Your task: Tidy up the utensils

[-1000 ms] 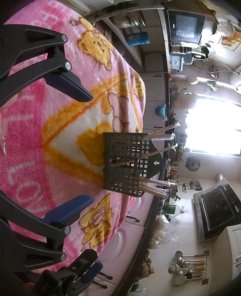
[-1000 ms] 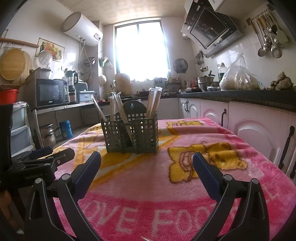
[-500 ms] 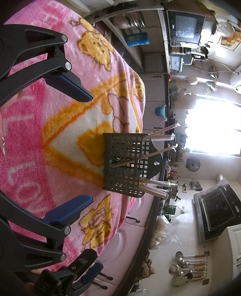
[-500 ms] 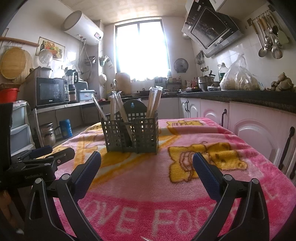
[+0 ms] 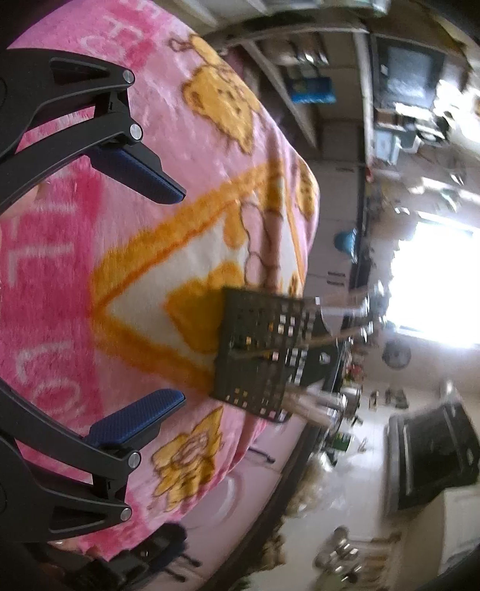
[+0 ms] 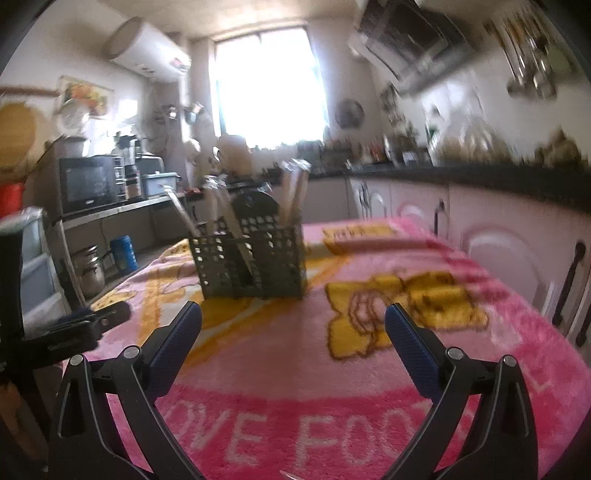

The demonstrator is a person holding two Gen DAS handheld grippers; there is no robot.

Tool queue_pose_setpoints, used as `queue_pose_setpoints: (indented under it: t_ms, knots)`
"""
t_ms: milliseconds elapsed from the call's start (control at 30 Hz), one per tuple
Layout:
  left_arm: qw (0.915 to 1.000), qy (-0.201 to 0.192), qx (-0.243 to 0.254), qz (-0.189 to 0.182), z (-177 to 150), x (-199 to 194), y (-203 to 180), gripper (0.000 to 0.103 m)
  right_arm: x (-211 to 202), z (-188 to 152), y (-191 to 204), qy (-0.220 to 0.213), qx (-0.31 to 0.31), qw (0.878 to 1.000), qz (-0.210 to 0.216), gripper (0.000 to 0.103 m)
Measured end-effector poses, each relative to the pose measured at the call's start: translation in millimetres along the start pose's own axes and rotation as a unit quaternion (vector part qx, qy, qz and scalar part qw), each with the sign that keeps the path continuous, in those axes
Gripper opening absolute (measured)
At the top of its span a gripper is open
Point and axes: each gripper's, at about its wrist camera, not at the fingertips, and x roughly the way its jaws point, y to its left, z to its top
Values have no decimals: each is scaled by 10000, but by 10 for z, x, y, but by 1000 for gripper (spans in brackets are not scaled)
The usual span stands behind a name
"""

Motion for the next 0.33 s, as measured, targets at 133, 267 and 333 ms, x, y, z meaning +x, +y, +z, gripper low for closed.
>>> queue_pose_setpoints:
  t_ms: [133,267,333]
  knots:
    - [9973,431,-199,561,244,250,367,92,226,185,-412,682,304,9953,-613,97]
    - [9883,951,-294,1154,565,599,914,92,693,268,-1112,1810,412,9685,-1661,97]
    - [9836,1306,-379,1185,666,823,1143,92,888,274,-1453,2141,506,9543,-2022,97]
